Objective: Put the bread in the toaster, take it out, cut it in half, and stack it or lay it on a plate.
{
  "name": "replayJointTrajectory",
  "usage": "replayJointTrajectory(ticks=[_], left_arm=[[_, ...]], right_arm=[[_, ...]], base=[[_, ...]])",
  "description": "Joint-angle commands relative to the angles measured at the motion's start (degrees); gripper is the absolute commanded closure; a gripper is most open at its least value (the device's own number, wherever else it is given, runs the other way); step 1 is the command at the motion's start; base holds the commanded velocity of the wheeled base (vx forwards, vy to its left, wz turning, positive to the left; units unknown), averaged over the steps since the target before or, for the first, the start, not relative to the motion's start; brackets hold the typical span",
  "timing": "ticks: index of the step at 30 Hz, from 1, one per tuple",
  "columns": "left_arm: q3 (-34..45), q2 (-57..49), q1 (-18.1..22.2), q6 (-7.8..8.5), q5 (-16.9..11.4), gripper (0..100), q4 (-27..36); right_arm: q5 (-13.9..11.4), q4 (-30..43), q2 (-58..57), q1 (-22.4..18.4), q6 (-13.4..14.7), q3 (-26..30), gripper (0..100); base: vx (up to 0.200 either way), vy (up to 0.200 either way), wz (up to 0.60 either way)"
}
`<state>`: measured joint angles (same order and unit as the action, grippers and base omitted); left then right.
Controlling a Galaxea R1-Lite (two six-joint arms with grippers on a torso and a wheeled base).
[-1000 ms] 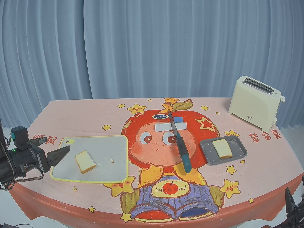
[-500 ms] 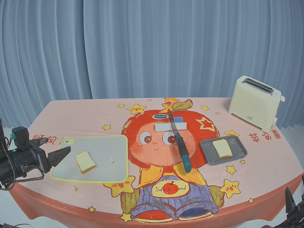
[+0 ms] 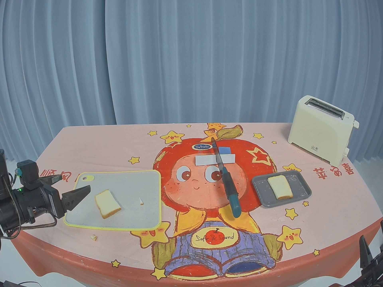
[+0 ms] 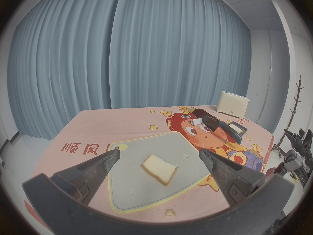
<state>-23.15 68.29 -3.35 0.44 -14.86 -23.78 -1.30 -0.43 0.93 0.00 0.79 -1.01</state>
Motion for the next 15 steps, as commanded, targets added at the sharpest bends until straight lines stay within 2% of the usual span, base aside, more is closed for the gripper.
replayJointTrajectory(ticks=[1, 10, 15], left_arm=[[0.03, 0.79, -0.08, 0.0, -0.08, 0, -0.12], [0.12, 2.55, -0.08, 0.0, -0.17, 0, -0.21], [0.74, 3.6, -1.31, -0.44, 0.01, 0, -3.29]], right_arm=[[-0.01, -0.01, -0.57, 0.0, 0.0, 1.01, 0], [-0.01, -0.01, -0.57, 0.0, 0.0, 1.01, 0], [-0.01, -0.1, -0.49, 0.0, 0.0, 1.01, 0]], base=[[0.0, 0.0, 0.0], [0.0, 0.0, 0.0], [0.0, 0.0, 0.0]])
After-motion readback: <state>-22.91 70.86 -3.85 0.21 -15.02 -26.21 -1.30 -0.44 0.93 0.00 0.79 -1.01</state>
